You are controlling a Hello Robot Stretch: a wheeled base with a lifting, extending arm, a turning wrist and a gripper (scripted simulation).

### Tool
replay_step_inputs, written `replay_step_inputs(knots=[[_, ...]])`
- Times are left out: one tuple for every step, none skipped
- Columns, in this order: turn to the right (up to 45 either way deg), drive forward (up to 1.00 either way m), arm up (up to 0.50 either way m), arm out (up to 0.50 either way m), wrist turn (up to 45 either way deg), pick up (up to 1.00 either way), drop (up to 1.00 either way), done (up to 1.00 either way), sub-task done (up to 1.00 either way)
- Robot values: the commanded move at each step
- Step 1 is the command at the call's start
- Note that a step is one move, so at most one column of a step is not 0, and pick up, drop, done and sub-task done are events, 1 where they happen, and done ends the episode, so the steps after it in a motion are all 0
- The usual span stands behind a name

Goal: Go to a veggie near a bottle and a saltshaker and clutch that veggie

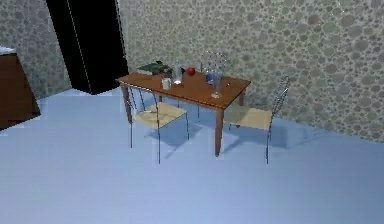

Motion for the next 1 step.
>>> replay_step_inputs(knots=[[12.0, 0.0, 0.0, 0.0, 0.0, 0.0, 0.0, 0.0, 0.0]])
